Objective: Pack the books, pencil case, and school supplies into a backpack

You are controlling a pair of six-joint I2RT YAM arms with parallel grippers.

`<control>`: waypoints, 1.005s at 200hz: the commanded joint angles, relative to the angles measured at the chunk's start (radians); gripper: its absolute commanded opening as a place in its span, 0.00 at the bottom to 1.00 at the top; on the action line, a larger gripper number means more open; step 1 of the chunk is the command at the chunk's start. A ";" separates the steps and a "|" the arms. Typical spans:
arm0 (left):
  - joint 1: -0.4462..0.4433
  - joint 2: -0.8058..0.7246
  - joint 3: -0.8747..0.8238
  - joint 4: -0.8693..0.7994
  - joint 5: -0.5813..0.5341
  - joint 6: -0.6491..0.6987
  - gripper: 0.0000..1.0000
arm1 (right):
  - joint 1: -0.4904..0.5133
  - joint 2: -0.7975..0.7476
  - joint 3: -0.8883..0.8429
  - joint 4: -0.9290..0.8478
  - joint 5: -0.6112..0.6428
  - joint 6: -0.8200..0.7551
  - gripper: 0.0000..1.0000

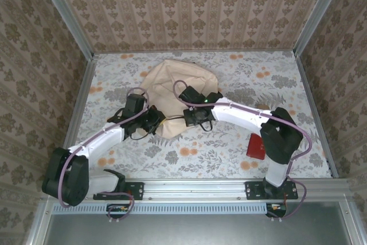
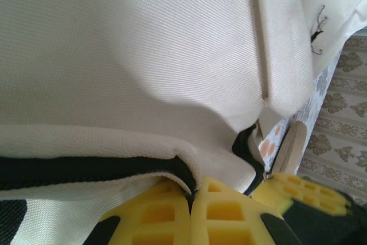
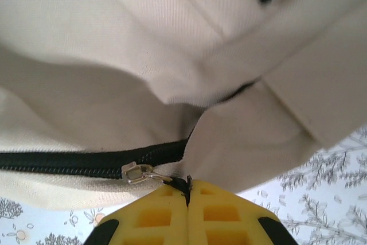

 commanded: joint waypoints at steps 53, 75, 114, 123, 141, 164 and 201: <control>0.039 -0.077 -0.045 -0.131 -0.072 0.045 0.00 | -0.118 0.066 0.060 -0.196 0.170 -0.060 0.00; 0.042 -0.085 -0.048 -0.150 -0.086 0.053 0.00 | -0.118 0.034 0.038 -0.194 0.065 -0.083 0.00; 0.019 -0.028 -0.029 -0.104 -0.058 0.073 0.00 | -0.088 -0.053 -0.017 -0.091 -0.435 -0.204 0.00; 0.007 -0.013 -0.017 -0.094 -0.057 0.074 0.00 | -0.068 -0.052 -0.011 -0.074 -0.495 -0.196 0.00; -0.012 0.011 -0.004 -0.064 -0.057 0.067 0.00 | -0.028 -0.038 0.008 -0.029 -0.565 -0.171 0.00; -0.012 0.025 0.007 -0.051 -0.060 0.059 0.00 | 0.017 -0.019 0.042 -0.010 -0.596 -0.154 0.00; -0.013 0.018 0.006 -0.099 -0.099 0.064 0.00 | 0.007 -0.021 0.057 -0.105 -0.371 -0.165 0.00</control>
